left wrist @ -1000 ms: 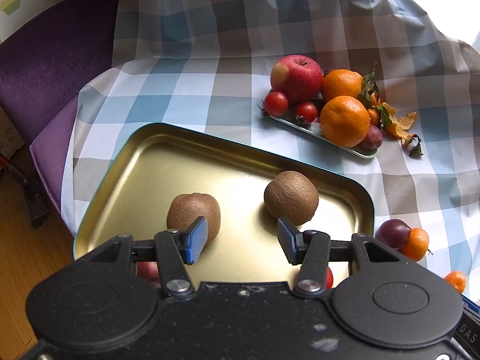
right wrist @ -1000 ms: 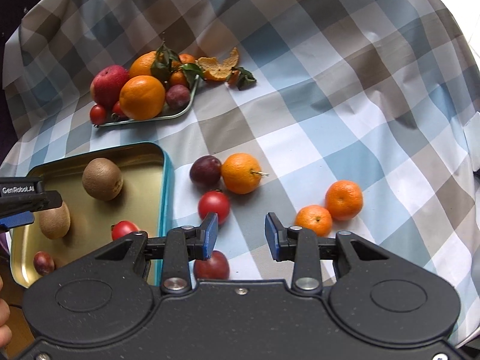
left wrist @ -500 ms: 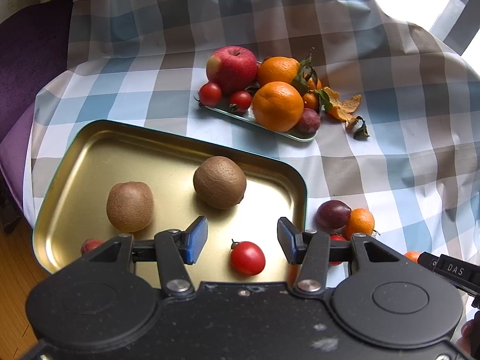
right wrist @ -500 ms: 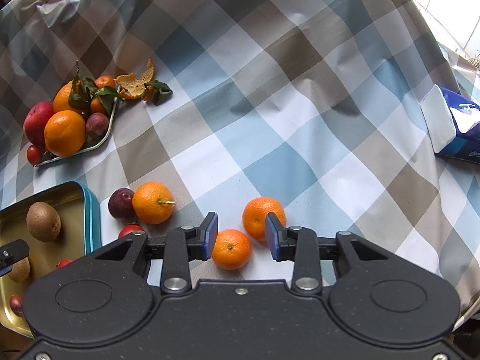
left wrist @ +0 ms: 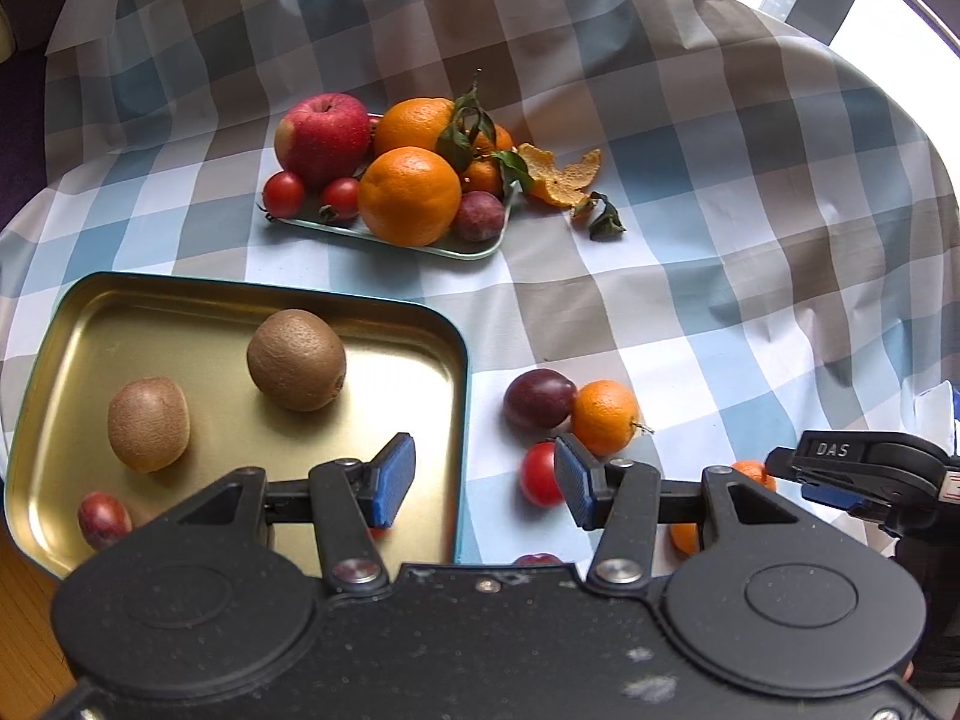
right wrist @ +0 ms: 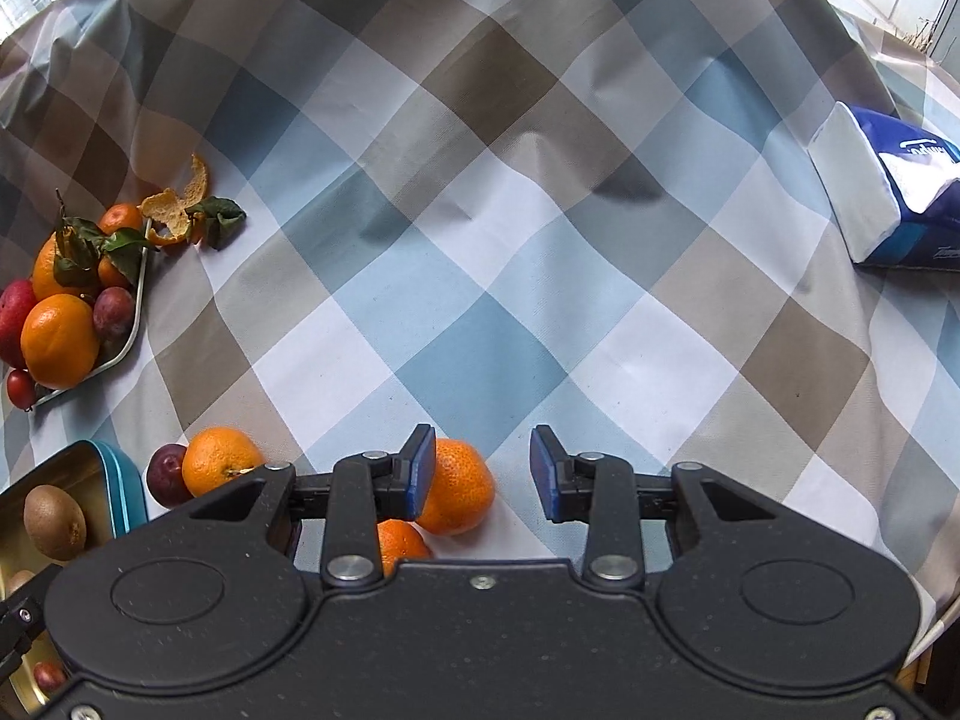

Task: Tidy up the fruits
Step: 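Close the right gripper on the tangerine while the left gripper closes on the plum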

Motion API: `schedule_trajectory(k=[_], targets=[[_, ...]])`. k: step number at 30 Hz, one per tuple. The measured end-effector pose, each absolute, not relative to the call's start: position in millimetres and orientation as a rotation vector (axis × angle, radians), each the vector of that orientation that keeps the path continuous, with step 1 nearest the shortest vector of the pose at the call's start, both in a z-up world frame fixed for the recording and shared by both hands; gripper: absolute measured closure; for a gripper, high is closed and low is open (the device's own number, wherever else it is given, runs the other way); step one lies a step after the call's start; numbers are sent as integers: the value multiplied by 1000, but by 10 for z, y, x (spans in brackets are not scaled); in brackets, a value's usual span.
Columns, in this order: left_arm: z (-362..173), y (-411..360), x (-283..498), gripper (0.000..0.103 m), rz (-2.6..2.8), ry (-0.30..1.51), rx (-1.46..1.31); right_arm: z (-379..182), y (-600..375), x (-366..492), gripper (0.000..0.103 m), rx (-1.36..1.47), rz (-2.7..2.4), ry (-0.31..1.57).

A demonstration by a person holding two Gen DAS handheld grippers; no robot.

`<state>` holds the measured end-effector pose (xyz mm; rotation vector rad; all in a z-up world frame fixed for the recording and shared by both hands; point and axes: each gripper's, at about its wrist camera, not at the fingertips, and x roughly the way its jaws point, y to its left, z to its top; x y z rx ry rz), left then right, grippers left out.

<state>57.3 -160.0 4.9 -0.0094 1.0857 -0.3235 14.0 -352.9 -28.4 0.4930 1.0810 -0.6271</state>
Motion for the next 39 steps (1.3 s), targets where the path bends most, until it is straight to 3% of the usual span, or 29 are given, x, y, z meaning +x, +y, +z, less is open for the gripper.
schedule_trajectory(k=[15, 17, 25, 39], targets=[[-4, -1777, 568, 51, -348, 1109, 13, -374, -3321, 269, 58, 397, -515, 1070], [-14, -1764, 578, 51, -351, 1116, 4, -418, -3277, 310, 53, 364, -513, 1101], [-60, -1762, 582, 51, -392, 1156, -37, -415, -3185, 242, 56, 282, -509, 1079], [-243, -1939, 393, 51, -489, 1241, 15, -126, -3309, -231, 57, 431, -515, 991]])
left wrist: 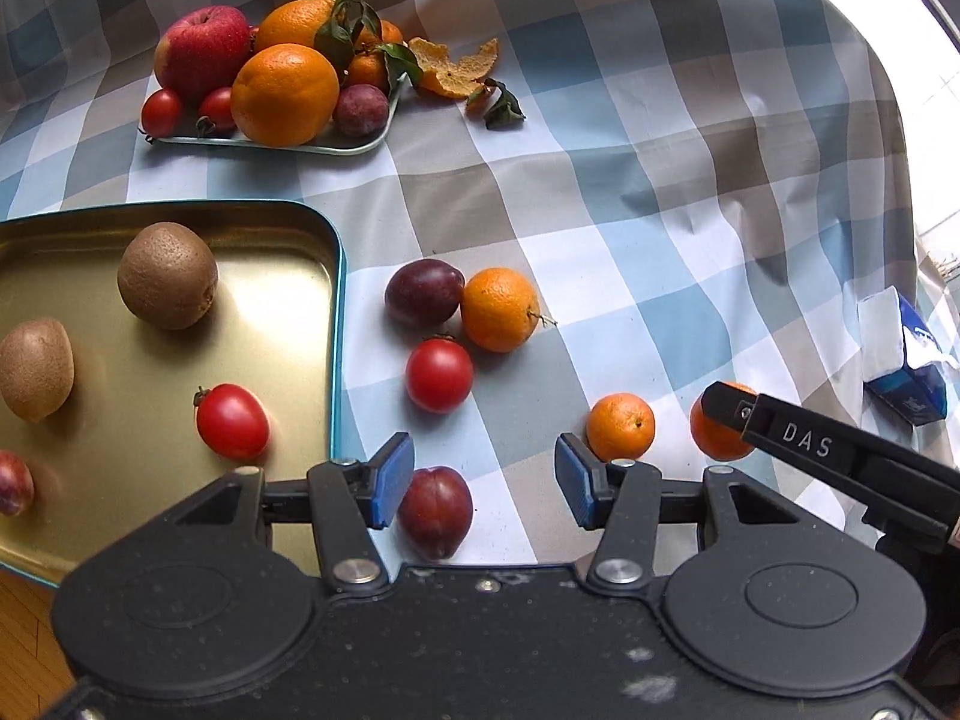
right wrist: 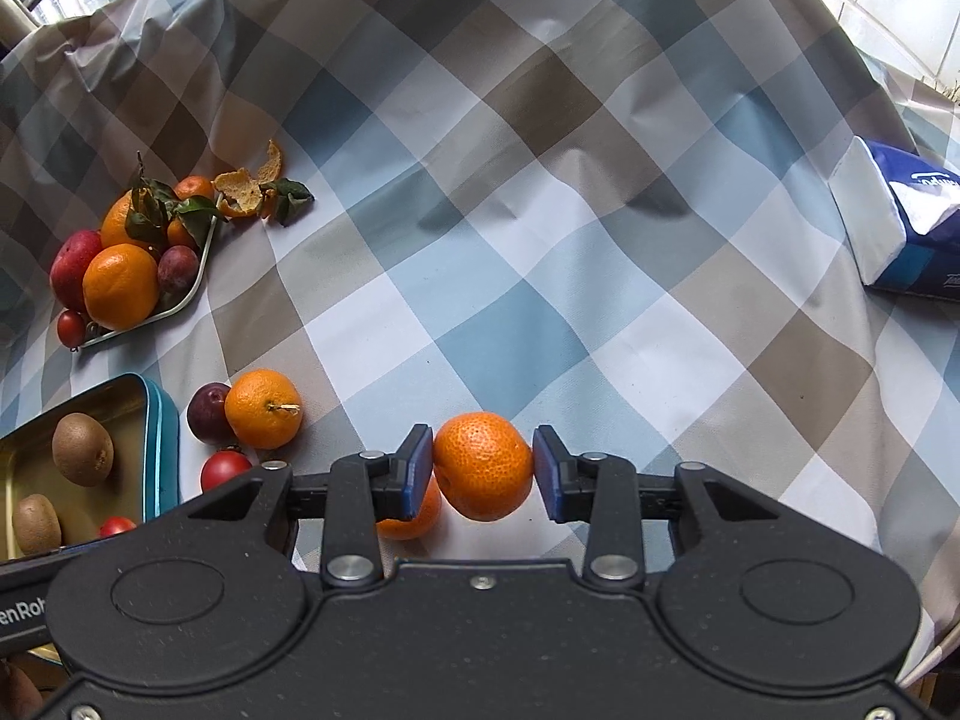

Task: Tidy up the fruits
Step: 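Close the right gripper on the tangerine while the left gripper closes on the plum, then carry the plum in the left gripper and tangerine in the right over the tray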

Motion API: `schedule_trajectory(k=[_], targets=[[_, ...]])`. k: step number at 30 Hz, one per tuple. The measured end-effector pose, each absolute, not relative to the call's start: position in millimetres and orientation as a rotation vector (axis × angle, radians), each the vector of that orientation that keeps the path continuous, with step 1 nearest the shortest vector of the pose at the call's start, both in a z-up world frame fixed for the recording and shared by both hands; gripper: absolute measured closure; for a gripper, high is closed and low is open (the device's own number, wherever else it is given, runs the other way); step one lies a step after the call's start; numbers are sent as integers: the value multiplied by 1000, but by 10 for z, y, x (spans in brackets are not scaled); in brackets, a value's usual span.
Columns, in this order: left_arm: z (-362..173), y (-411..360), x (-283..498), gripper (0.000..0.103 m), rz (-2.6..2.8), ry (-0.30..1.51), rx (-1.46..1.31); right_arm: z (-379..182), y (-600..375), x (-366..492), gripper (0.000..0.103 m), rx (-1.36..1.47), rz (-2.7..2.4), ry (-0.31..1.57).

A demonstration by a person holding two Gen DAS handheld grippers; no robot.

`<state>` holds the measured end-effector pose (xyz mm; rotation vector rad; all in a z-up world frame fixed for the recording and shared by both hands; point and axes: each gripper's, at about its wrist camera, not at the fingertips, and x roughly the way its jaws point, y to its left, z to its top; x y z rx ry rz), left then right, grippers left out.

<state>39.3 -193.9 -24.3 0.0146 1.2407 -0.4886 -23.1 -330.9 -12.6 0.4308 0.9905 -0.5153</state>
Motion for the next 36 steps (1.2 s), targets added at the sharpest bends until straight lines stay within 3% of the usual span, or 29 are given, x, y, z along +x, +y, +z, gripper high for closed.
schedule_trajectory(k=[25, 29, 36], targets=[[-703, -2132, 345, 51, -361, 1289, 175, 158, -3184, -280, 57, 451, -437, 931], [-794, -2150, 353, 69, -388, 1339, 147, 191, -3171, -293, 57, 452, -437, 926], [-629, -2082, 349, 69, -413, 1303, 58, 194, -3174, -303, 57, 457, -447, 928]])
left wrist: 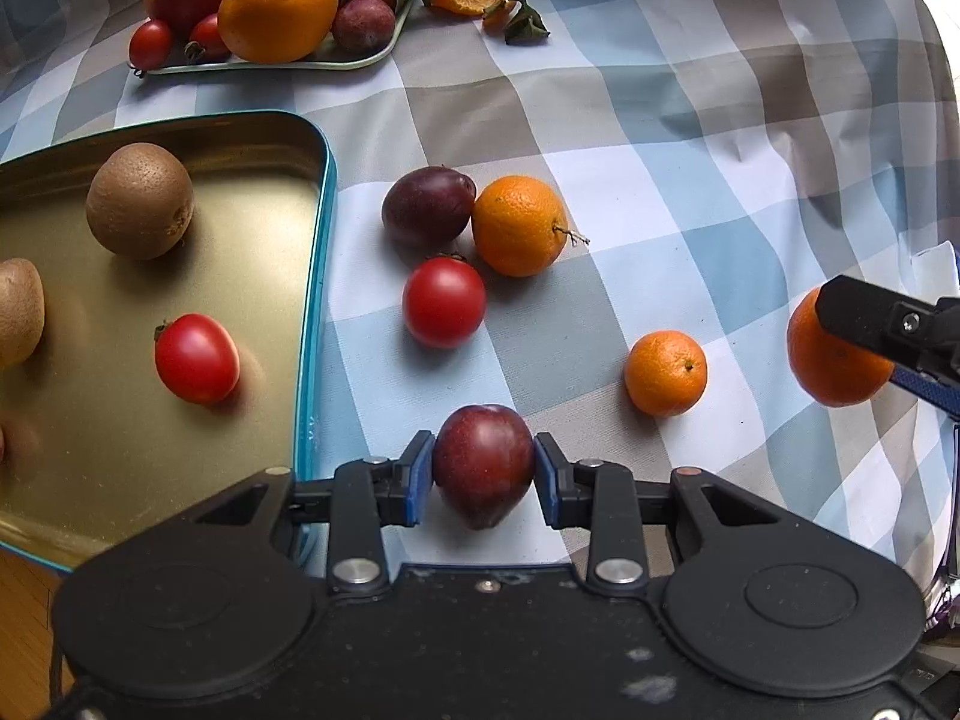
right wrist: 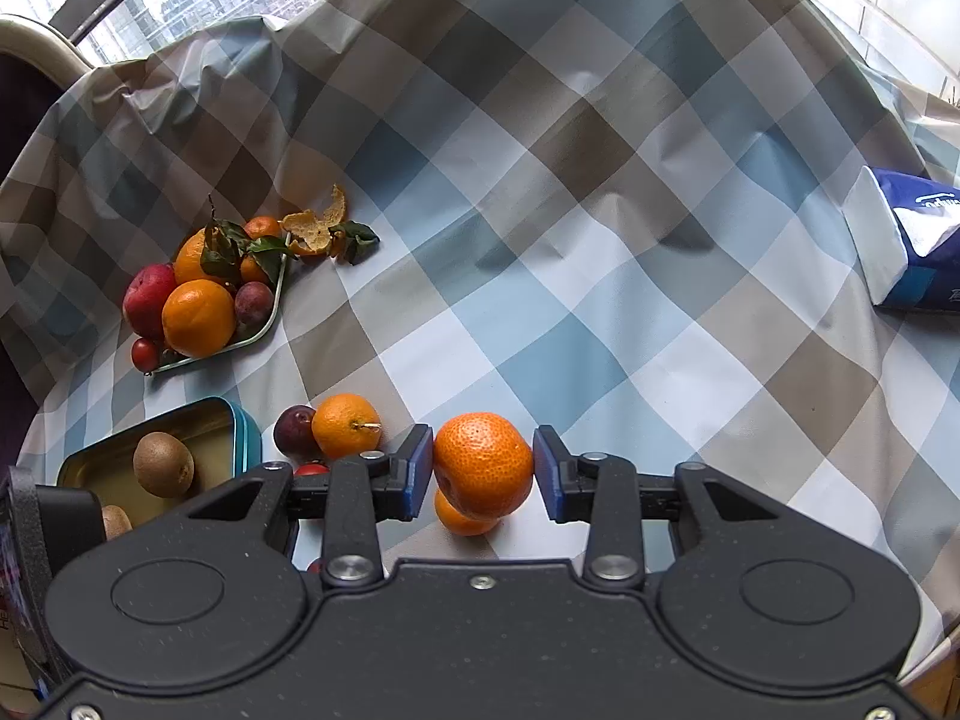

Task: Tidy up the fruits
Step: 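Carry the plum in the left gripper and tangerine in the right over the tray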

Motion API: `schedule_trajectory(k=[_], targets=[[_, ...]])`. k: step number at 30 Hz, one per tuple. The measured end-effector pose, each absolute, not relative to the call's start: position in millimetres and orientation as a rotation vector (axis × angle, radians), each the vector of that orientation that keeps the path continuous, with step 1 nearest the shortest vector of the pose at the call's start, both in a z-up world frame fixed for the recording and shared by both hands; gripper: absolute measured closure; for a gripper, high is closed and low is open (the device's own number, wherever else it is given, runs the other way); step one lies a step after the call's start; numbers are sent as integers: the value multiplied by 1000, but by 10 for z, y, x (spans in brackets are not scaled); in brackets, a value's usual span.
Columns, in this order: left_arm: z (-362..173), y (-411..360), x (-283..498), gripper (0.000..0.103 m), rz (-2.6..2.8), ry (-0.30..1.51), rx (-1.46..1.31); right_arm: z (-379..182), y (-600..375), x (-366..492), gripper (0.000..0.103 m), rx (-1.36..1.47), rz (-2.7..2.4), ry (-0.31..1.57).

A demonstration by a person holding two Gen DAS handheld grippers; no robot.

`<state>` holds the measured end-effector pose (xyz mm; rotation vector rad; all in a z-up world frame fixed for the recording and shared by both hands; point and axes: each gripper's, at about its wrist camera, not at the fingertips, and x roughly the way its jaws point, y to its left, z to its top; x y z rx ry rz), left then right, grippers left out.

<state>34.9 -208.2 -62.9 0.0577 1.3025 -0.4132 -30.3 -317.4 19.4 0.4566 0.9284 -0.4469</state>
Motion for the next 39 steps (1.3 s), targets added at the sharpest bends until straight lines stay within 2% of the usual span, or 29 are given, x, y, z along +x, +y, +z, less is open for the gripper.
schedule_trajectory(k=[22, 39], targets=[[-17, -1132, 694, 69, -21, 1073, -100, -89, -2797, -270, 56, 425, -425, 1049], [-90, -390, 777, 69, 78, 1104, -137, 66, -2110, 89, 56, 383, -261, 1039]])
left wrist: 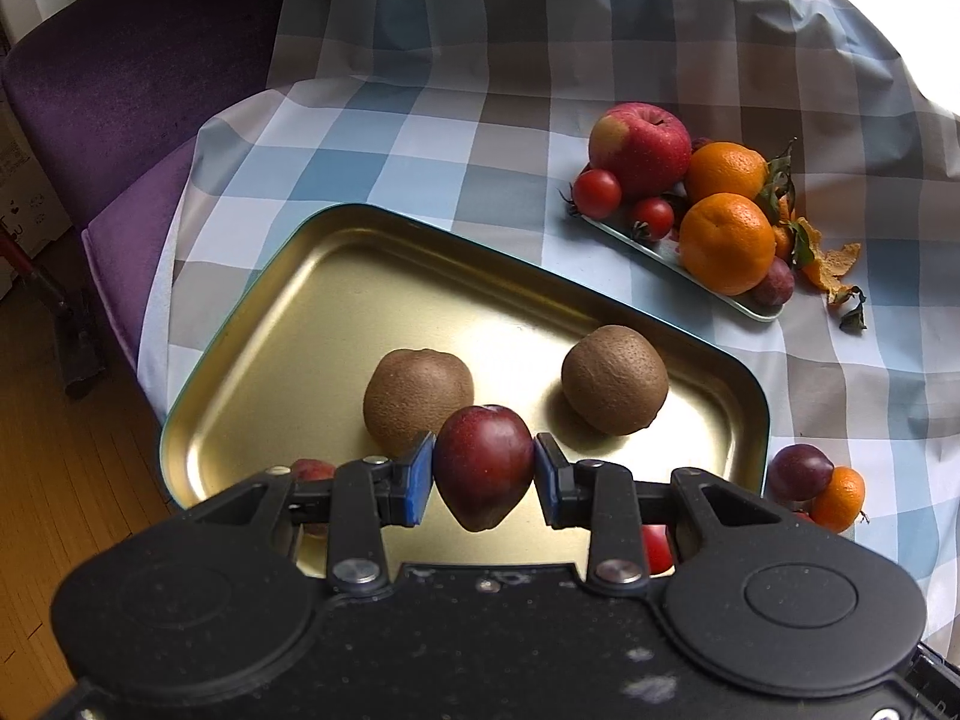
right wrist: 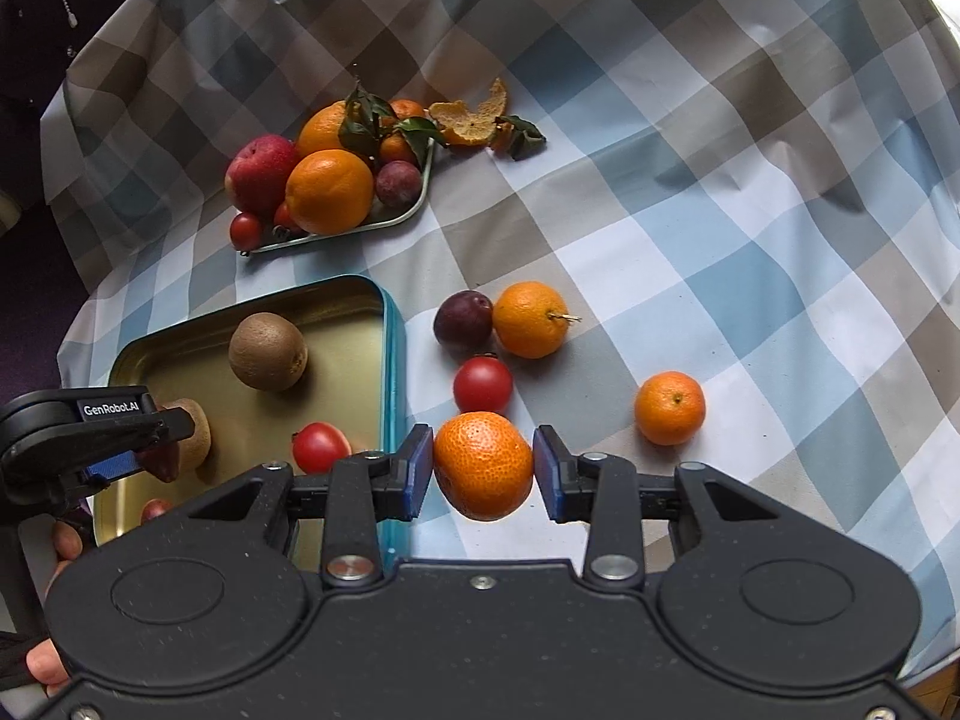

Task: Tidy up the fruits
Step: 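Carry the plum in the left gripper and tangerine in the right over the tray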

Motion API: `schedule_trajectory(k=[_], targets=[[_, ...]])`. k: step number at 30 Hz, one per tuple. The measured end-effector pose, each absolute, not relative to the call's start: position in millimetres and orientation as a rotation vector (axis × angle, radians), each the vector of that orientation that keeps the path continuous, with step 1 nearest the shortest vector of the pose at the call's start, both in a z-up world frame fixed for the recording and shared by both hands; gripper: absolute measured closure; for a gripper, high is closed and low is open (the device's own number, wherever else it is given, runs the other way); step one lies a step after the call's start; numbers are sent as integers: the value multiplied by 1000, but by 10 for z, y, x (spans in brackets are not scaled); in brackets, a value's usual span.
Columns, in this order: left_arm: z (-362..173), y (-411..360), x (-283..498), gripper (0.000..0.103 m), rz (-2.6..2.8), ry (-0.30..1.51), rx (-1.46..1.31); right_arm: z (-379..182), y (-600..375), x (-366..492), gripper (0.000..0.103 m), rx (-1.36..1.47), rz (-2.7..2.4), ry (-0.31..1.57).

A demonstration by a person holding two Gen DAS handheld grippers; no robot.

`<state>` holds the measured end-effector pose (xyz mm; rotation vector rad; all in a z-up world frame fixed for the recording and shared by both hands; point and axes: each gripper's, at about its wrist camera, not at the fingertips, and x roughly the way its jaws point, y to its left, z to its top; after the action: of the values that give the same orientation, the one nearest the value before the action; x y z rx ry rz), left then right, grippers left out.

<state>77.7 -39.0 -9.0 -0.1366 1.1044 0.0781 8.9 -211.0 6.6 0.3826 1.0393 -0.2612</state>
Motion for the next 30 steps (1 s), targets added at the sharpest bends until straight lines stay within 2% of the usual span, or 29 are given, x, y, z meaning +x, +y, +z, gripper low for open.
schedule_trajectory(k=[30], targets=[[-175, 219, 720, 69, -7, 1157, -97, -120, -1147, 519, 57, 299, -76, 1128]])
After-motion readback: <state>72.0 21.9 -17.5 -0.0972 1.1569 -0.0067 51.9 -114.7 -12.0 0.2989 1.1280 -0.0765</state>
